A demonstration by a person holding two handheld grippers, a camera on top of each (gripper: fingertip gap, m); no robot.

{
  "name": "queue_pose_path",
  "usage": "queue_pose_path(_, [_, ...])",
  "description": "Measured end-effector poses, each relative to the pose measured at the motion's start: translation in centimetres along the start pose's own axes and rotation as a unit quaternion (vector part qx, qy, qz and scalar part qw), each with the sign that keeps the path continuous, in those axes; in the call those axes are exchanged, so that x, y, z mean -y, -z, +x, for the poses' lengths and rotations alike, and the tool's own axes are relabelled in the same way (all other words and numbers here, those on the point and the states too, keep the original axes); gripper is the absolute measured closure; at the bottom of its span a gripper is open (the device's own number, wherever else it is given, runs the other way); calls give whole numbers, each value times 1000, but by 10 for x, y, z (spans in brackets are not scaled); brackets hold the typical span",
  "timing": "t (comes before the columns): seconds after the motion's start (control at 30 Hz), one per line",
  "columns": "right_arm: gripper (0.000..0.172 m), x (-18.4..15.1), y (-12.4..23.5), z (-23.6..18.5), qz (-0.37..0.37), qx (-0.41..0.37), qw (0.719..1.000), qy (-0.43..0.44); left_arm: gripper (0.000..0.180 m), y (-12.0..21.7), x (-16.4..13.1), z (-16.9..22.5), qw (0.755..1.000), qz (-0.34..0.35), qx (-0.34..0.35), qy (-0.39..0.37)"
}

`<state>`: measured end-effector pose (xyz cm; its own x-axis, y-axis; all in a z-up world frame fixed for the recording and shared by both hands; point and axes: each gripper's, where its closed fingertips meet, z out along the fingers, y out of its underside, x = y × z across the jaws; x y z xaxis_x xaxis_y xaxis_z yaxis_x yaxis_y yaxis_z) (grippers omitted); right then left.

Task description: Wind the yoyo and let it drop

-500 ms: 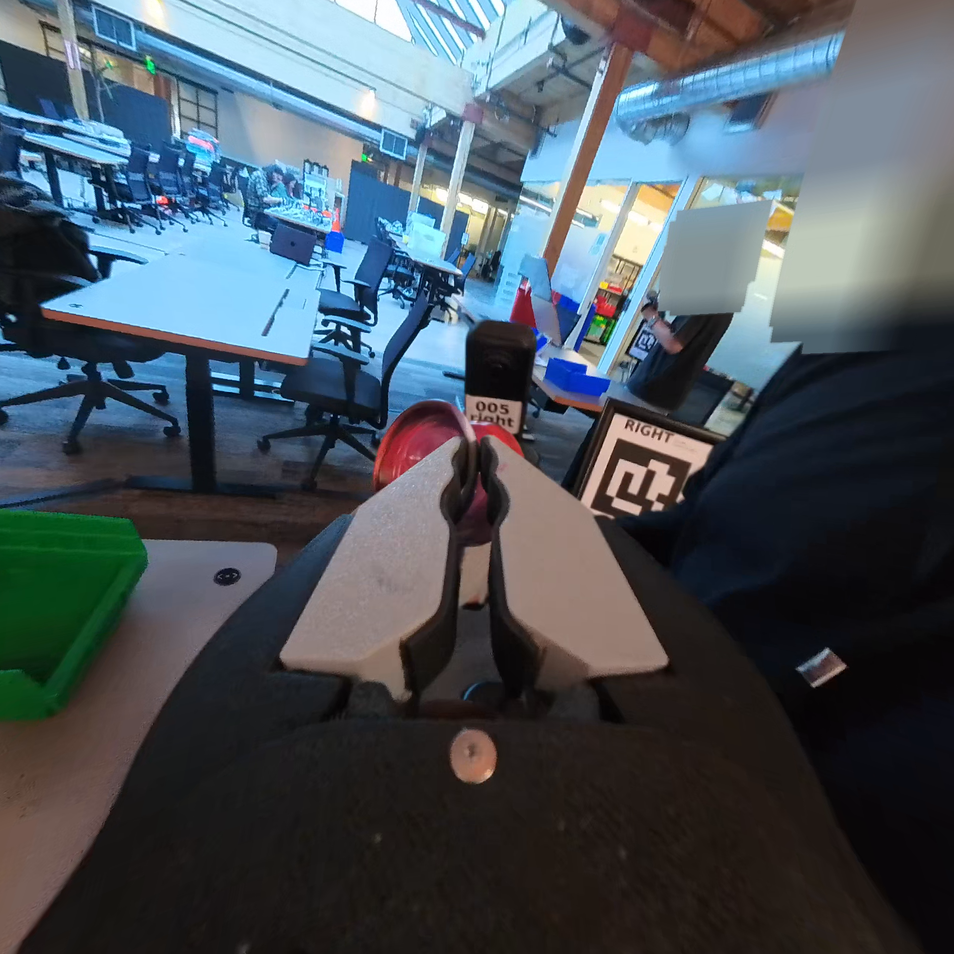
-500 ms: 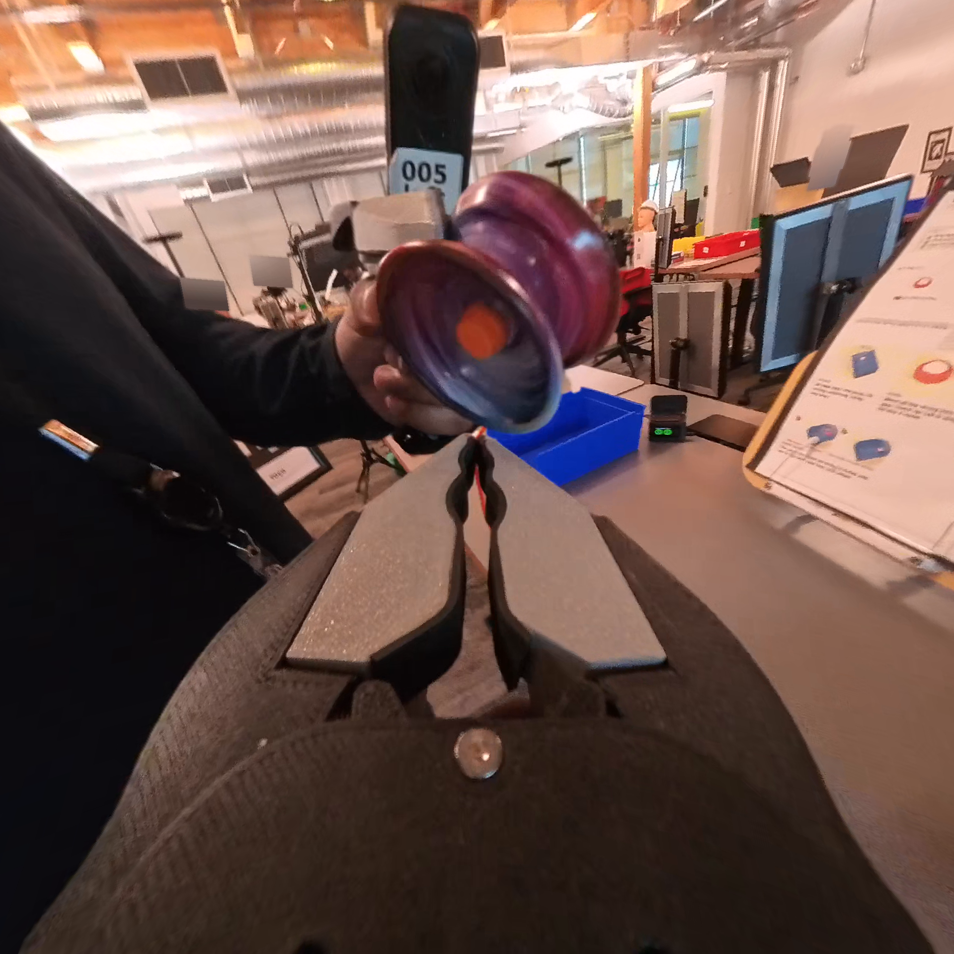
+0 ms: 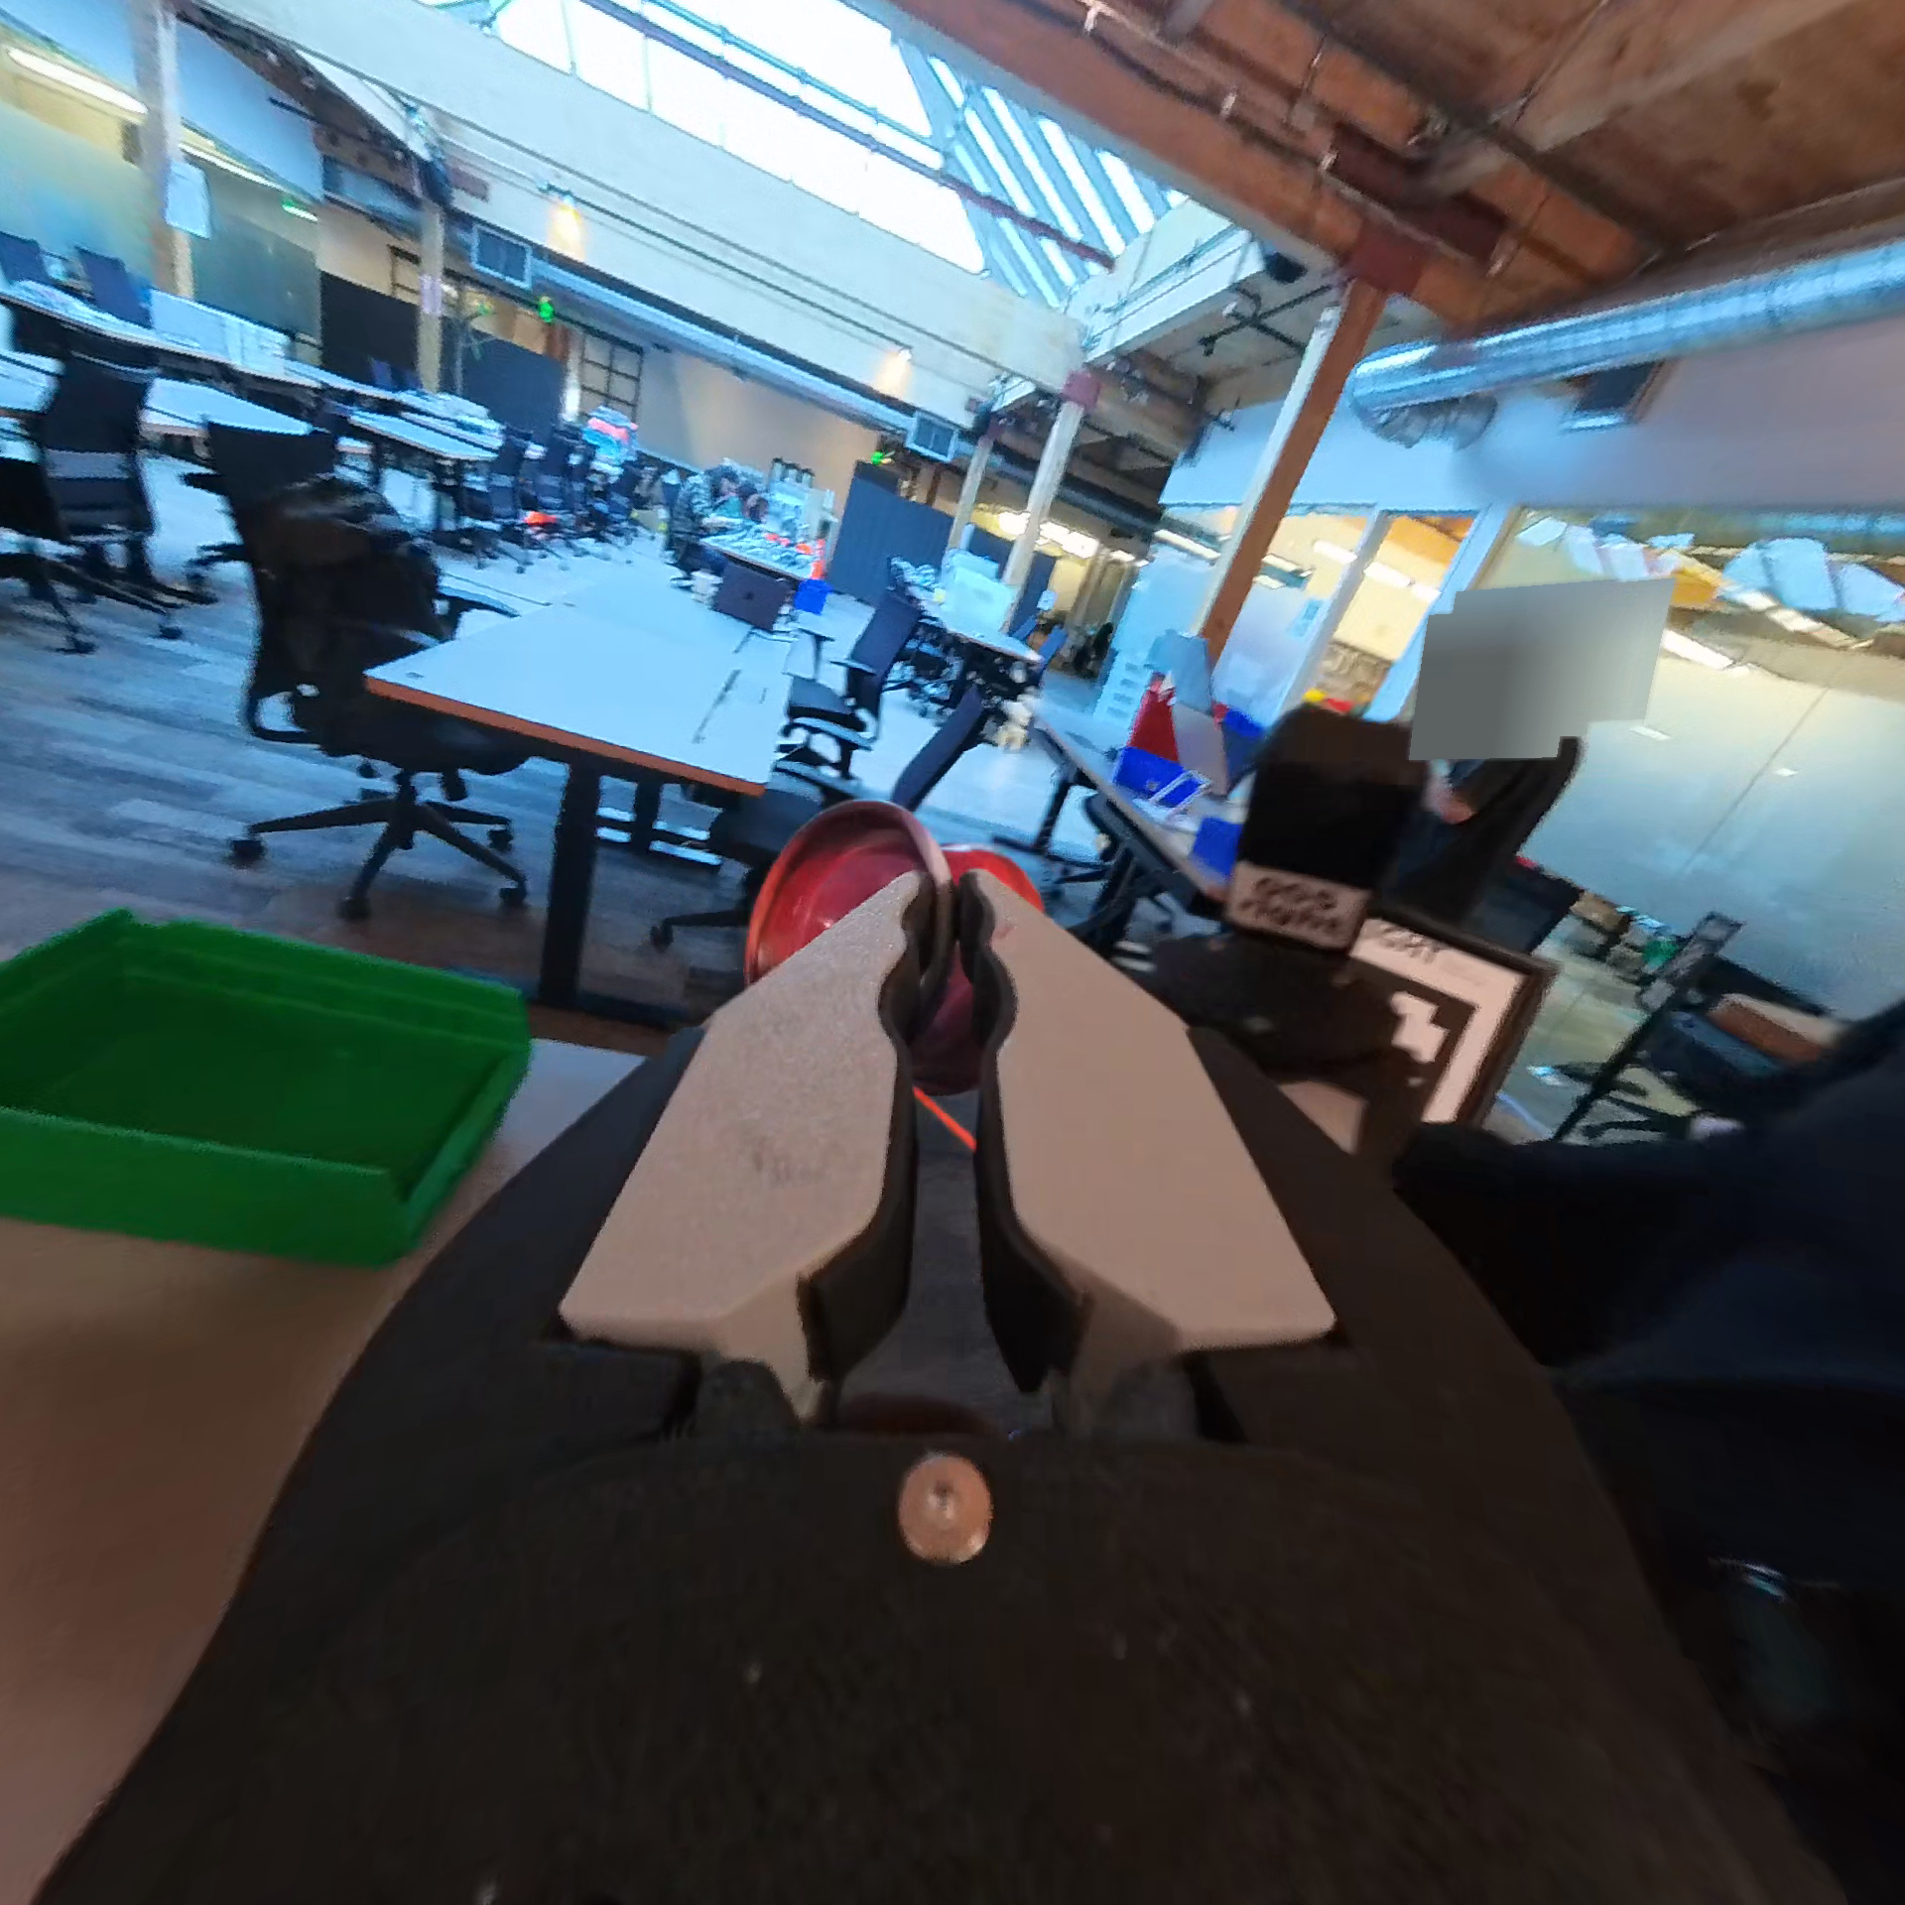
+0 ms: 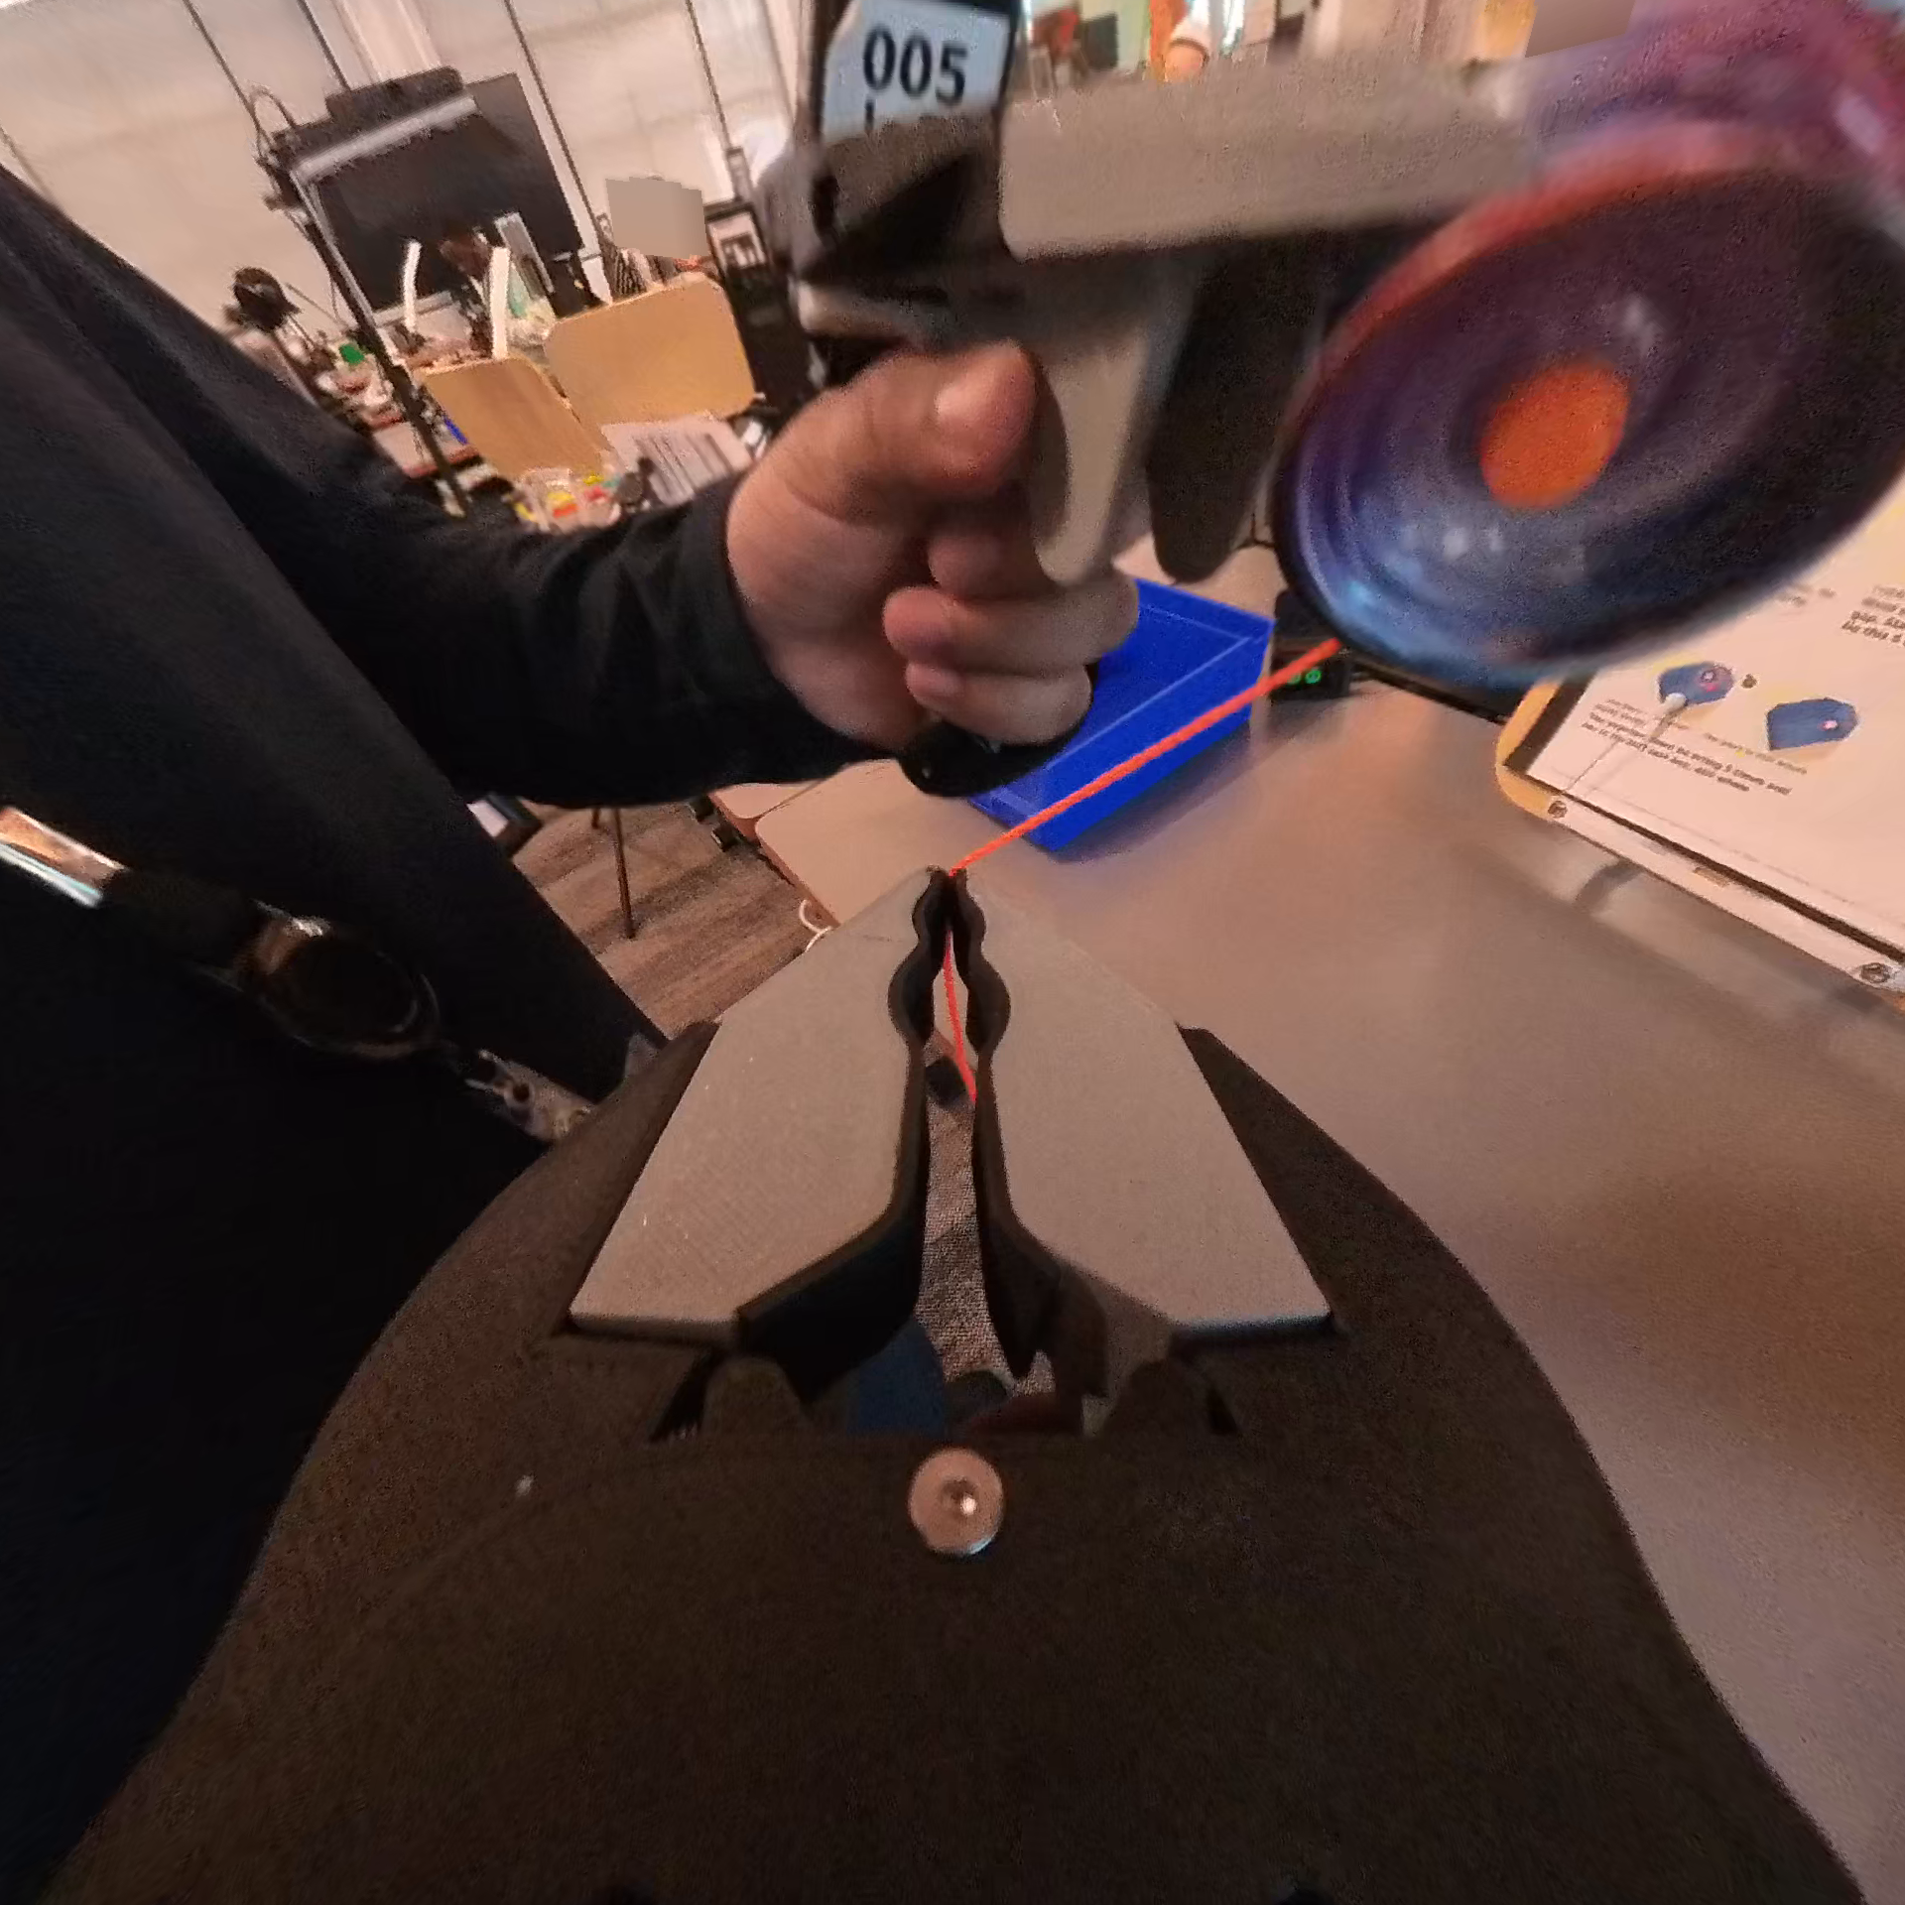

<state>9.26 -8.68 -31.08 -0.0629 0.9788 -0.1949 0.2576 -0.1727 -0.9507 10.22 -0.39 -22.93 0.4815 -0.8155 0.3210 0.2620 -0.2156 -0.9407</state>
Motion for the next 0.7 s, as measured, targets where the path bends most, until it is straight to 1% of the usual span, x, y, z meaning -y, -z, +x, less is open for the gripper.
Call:
queue_pose_path(0.03, [172, 5, -3, -1, 0, -6, 1000, 2, 179, 2, -2, -7, 1000, -5, 16, -7])
queue_pose_path(0.13, [172, 11, -6, 1, -20, -31, 999, 8, 179, 2, -7, -16, 999, -17, 46, -20])
queue_pose_path(0.23, [172, 17, 1, 4, -39, -51, 998, 24, 179, -3, -12, -16, 993, -40, 68, -86])
queue_pose_path(0.33, [172, 26, 15, 7, -50, -67, 995, 48, 179, -8, -19, -13, 985, -68, 74, -142])
queue_pose_path(0.47, [172, 31, 40, 18, -85, -100, 988, 85, 179, -12, -32, -12, 974, -113, 72, -183])
queue_pose_path(0.57, [172, 38, 59, 34, -102, -134, 979, 116, 179, -15, -52, -9, 969, -169, 51, -174])
queue_pose_path(0.7, [172, 44, 83, 60, -130, -180, 964, 144, 179, -18, -67, 7, 975, -189, -8, -118])
